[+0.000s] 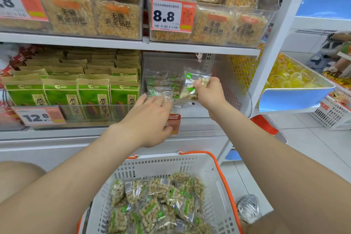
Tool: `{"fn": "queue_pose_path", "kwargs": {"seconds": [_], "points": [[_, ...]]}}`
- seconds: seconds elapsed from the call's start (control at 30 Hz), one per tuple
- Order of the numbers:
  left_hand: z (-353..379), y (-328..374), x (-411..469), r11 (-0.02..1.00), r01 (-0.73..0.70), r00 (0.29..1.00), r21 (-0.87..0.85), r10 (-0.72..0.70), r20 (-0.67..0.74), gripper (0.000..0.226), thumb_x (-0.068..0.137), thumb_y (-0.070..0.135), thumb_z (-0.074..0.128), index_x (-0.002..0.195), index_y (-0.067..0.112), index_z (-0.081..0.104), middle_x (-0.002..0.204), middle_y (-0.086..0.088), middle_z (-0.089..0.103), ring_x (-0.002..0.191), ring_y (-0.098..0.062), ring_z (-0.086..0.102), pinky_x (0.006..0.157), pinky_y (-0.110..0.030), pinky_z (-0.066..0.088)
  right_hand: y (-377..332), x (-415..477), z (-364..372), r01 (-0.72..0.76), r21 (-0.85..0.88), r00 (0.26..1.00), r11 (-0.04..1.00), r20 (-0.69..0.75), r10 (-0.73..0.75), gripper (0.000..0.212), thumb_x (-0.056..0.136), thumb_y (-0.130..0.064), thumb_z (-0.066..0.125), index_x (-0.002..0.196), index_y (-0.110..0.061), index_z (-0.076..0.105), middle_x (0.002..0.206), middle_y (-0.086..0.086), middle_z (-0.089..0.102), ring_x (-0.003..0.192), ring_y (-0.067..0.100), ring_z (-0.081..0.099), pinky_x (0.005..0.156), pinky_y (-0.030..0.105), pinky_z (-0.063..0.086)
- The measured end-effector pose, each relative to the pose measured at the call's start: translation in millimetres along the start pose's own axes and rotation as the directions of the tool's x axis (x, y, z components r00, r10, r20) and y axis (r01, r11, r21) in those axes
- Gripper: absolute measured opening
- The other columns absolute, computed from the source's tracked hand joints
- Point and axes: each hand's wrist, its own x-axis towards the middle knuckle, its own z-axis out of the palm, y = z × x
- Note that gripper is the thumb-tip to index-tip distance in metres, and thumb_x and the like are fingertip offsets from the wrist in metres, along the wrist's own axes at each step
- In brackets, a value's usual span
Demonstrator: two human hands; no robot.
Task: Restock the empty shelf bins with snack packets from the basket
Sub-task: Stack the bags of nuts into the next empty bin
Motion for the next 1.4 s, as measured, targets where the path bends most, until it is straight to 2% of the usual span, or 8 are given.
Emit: {"fn": "queue_pose_path", "kwargs": {"seconds": [0.1,0.27,0.43,0.6,0.83,1.1,1.27,1.4], "points": [[1,-2,4,0.999,-0.003,1.000,0.040,0.003,0.008,0.050,0.100,0.047,0.050,0.140,0.018,0.044,0.141,-0.006,0.052,0.135,-0.027,0.047,0.121,-0.047,0.027,3,11,1,-0.013,-0.061,1.000,0.998,0.013,0.013,0.051,0.106,-0.030,0.058,0.147,-0.008,0.037,0.128,0.008,0.052,0.110,0.024,0.051,0.085,0.035,0.041],[3,-2,7,0.997,0.021,1.000,0.069,-0.021,-0.003,0.037,0.099,0.042,0.048,0.128,0.018,0.049,0.127,-0.004,0.059,0.124,-0.027,0.055,0.116,-0.044,0.030,10,18,19,0.010,-0.308,0.995,0.951,0.095,0.021,0.036,0.104,-0.023,0.060,0.132,-0.003,0.048,0.129,0.019,0.058,0.110,0.033,0.055,0.083,0.039,0.045],[2,-2,6,0.993,0.043,0.999,0.107,-0.041,-0.022,0.039,0.100,0.042,0.047,0.128,0.016,0.054,0.127,-0.005,0.063,0.124,-0.029,0.056,0.124,-0.048,0.023,6,18,32,0.034,-0.306,0.994,0.951,0.107,-0.001,0.037,0.098,-0.019,0.070,0.131,-0.005,0.062,0.119,0.013,0.068,0.116,0.033,0.063,0.099,0.044,0.054],[1,-4,2,0.993,0.022,1.000,0.114,-0.021,-0.005,0.052,0.103,0.045,0.046,0.146,0.015,0.047,0.143,-0.007,0.057,0.131,-0.028,0.055,0.127,-0.049,0.017,12,22,30,-0.049,-0.359,0.994,0.932,0.073,0.081,0.026,0.095,-0.030,0.072,0.096,-0.005,0.064,0.096,0.011,0.064,0.093,0.032,0.062,0.070,0.035,0.046],[0,-2,-7,0.999,-0.008,0.997,0.046,0.011,-0.074,0.048,0.102,0.042,0.046,0.143,0.017,0.046,0.142,-0.004,0.051,0.134,-0.027,0.048,0.126,-0.046,0.021,7,14,15,-0.002,-0.547,0.985,0.837,0.145,0.097,0.047,0.094,-0.046,0.074,0.074,-0.011,0.050,0.079,0.007,0.059,0.082,0.031,0.062,0.061,0.033,0.045],[-11,7,-18,0.995,-0.092,0.941,-0.037,0.075,-0.331,0.018,0.091,0.041,0.056,0.098,0.024,0.054,0.099,0.003,0.051,0.095,-0.023,0.049,0.077,-0.038,0.043,-25,-45,-10,0.397,-0.633,0.906,0.665,0.153,-0.394,0.019,0.088,-0.027,0.050,0.091,-0.016,0.065,0.087,0.011,0.068,0.082,0.038,0.062,0.068,0.041,0.056],[-9,21,-33,0.998,-0.047,0.999,-0.051,0.048,0.008,0.037,0.095,0.052,0.052,0.073,0.022,0.057,0.069,0.006,0.056,0.069,-0.024,0.058,0.056,-0.032,0.041,-44,-88,-25,0.597,-0.566,0.802,0.568,0.419,-0.426,0.025,0.073,-0.027,0.042,0.055,-0.009,0.046,0.055,0.011,0.049,0.058,0.037,0.052,0.052,0.035,0.042],[15,24,-42,0.992,-0.115,0.905,-0.048,0.124,0.406,0.031,0.099,0.050,0.054,0.101,0.024,0.068,0.098,-0.001,0.065,0.092,-0.026,0.064,0.074,-0.037,0.055,-25,-109,-32,0.683,-0.555,0.645,0.475,0.763,-0.037,0.026,0.079,-0.009,0.048,0.053,-0.010,0.055,0.045,0.005,0.058,0.047,0.012,0.061,0.048,0.030,0.051]]}}
